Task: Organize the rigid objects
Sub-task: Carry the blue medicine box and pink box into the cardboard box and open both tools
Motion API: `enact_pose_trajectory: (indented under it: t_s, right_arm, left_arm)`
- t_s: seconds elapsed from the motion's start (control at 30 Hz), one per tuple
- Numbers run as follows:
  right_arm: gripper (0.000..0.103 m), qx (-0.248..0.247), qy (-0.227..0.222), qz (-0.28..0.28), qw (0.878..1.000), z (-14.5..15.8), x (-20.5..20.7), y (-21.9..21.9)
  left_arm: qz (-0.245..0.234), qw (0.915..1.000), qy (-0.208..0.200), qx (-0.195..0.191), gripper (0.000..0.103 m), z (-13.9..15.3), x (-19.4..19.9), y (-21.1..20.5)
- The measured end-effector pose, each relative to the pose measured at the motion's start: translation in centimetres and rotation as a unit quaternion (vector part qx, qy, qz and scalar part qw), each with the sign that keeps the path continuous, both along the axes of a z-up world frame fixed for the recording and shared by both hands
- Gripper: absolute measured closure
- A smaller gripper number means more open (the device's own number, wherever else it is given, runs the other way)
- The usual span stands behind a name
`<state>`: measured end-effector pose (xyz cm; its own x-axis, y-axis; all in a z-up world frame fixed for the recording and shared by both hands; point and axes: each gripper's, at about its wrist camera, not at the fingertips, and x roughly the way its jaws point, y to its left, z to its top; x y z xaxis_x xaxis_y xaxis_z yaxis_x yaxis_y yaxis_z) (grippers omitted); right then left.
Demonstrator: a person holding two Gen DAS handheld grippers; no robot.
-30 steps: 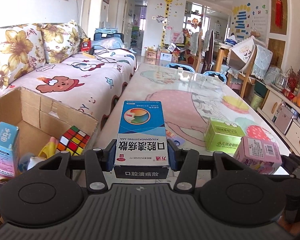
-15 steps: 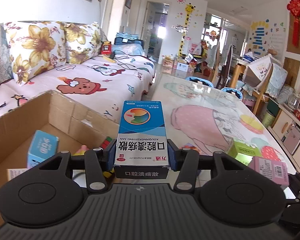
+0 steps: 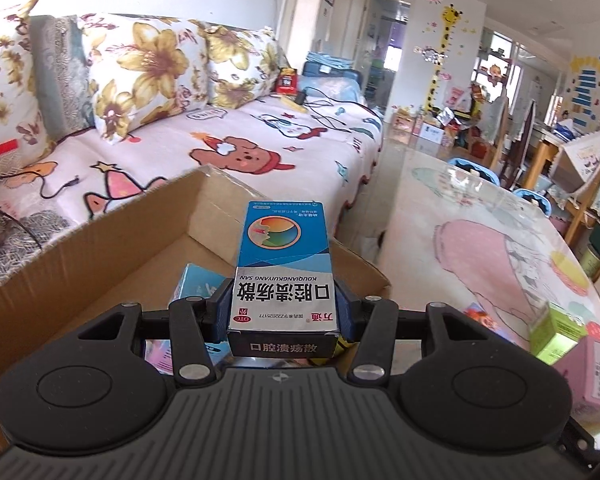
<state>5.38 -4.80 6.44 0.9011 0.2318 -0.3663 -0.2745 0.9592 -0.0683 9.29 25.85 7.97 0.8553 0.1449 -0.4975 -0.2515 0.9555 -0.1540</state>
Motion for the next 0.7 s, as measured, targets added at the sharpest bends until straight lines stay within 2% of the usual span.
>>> enact_pose_trajectory:
  t_s: [0.13, 0.3, 0.47, 0.7]
  right_arm:
    - [0.02, -0.002, -0.004, 0.01, 1.0, 0.4, -0.4, 1.2]
    - [0.02, 0.0, -0.007, 0.034, 0.999, 0.9, -0.9, 3.1]
    - [0.02, 0.001, -0.001, 0.08, 0.997, 1.0, -1.4, 6.0]
    - [0.02, 0.001, 0.013, 0.147, 0.989, 0.9, -2.0, 10.0]
  left_arm:
    - [0.041, 0.9982, -0.013, 0.041, 0.041, 0.5, -0.9, 0.3]
    - [0.068, 0.9971, -0.014, 0.032, 0.042, 0.9, -1.2, 2.1]
    - [0.067, 0.9975, -0.019, 0.012, 0.042, 1.6, -1.6, 3.5]
    - [0.033, 0.9989, -0.034, 0.005, 0.042, 2.6, -2.3, 4.9]
